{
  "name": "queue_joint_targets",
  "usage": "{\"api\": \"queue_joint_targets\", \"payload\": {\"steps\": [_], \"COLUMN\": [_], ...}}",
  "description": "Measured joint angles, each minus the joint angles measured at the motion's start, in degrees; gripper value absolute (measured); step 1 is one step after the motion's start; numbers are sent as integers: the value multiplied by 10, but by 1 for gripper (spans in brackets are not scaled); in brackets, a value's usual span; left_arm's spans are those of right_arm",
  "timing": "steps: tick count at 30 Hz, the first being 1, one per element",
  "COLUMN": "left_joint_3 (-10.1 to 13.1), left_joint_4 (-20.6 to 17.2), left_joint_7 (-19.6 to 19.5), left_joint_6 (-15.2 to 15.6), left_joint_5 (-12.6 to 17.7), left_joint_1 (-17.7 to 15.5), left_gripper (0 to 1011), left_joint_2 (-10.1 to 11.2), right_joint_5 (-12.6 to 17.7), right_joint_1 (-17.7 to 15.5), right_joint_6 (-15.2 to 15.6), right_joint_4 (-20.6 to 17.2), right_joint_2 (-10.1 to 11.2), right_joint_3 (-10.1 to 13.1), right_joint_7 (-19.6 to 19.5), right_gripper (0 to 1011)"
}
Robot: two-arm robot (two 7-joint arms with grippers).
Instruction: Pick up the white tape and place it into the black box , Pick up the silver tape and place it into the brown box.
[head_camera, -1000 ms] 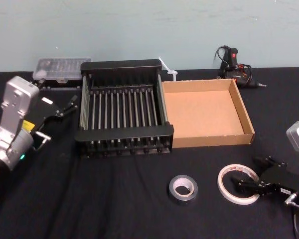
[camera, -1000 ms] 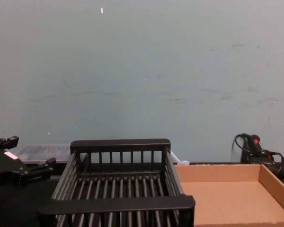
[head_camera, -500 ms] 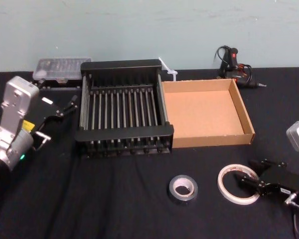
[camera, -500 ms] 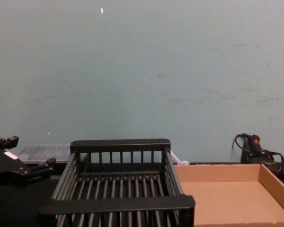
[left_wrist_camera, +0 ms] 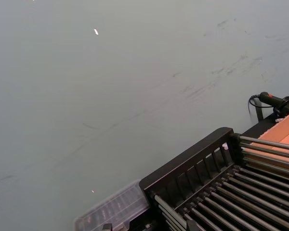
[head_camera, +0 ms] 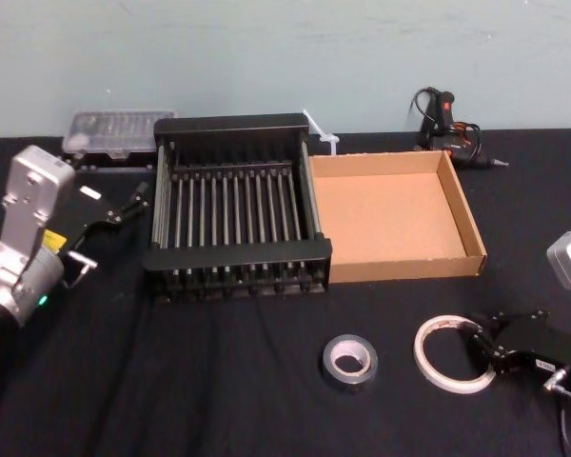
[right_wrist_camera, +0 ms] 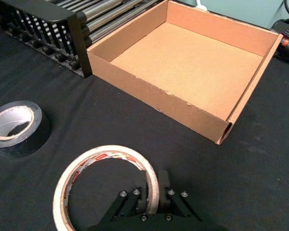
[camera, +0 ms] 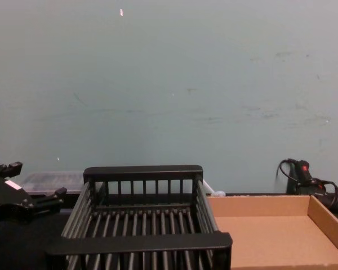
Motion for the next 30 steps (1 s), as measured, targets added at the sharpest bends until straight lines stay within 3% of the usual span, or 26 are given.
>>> {"api": "queue_joint_targets", "payload": {"steps": [4,30], "left_joint_3": [0,0], "left_joint_4": [0,0], "left_joint_7": [0,0], "left_joint_6": [0,0], "left_joint_5": [0,0], "left_joint_1": [0,0], "left_gripper": [1001,1001], "left_joint_2": [0,0], "right_joint_5": [0,7], "right_joint_1": [0,-3], "right_joint_6": [0,-10], "right_joint_4": [0,-9], "right_joint_2": [0,4], "right_joint_3": [0,4], "right_joint_7": [0,8], "right_gripper": [98,95]}}
